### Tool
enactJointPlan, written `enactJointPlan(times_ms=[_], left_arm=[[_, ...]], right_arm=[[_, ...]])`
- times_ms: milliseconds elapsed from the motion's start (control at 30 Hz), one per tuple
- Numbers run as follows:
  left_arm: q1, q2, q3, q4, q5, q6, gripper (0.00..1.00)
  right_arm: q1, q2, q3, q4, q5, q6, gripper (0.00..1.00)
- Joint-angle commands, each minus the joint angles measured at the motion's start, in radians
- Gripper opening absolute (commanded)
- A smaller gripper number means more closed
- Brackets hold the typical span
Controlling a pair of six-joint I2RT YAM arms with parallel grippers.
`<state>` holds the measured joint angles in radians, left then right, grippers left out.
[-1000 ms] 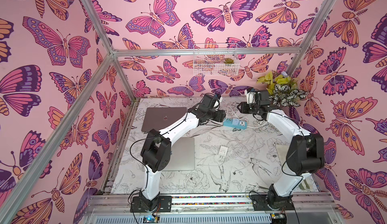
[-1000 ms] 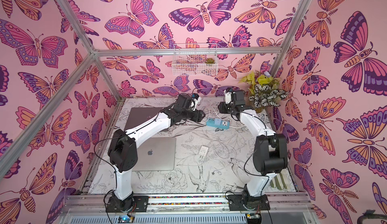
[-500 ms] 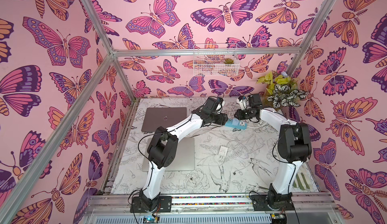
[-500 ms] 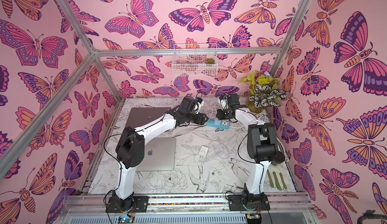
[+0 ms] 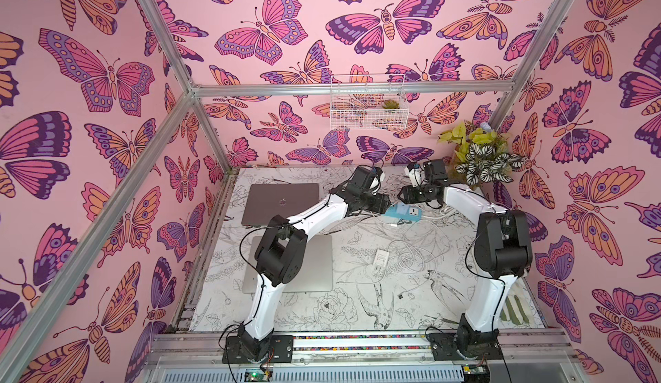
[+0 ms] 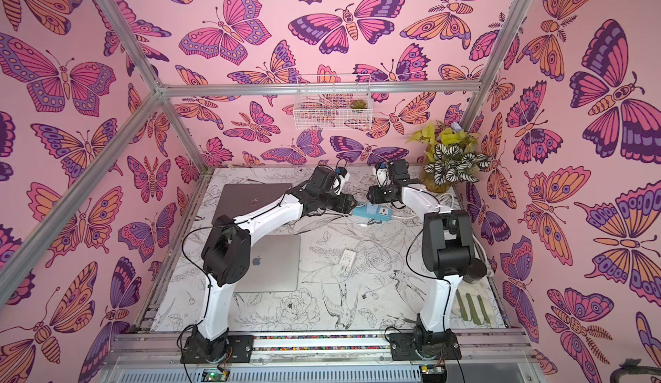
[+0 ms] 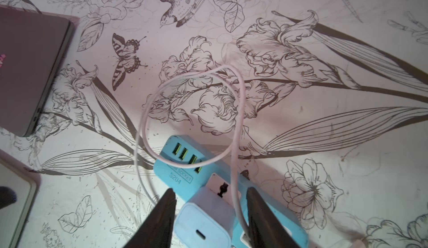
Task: Unplug the laptop charger
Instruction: Remove the charging cable from the plug.
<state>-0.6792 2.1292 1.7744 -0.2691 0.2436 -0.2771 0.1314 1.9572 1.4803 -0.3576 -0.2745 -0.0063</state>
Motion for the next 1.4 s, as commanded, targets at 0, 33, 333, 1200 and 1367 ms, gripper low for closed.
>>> enactJointPlan(times_ms=[0, 33, 333, 1200, 1367], left_arm=[[0.005, 0.018, 0.008, 0.005, 0.009, -0.007, 0.70], [0.005, 0.019, 0.008, 0.005, 0.011, -0.008, 0.71], [0.007, 0.029, -0.002, 0.005, 0.007, -0.016, 0.72], [0.011, 0.037, -0.009, 0.004, 0.006, -0.023, 0.75], [0.011, 0.037, -0.010, 0.005, 0.008, -0.022, 0.76]], right_arm=[[0.001, 0.003, 0.006, 0.026, 0.103, 0.011, 0.54], [0.001, 0.004, 0.010, 0.029, 0.123, 0.017, 0.56], [-0.015, 0.064, 0.122, -0.075, 0.115, 0.076, 0.62], [-0.051, -0.132, -0.044, 0.087, 0.216, 0.182, 0.67], [-0.138, -0.033, 0.050, -0.003, 0.039, 0.240, 0.68]])
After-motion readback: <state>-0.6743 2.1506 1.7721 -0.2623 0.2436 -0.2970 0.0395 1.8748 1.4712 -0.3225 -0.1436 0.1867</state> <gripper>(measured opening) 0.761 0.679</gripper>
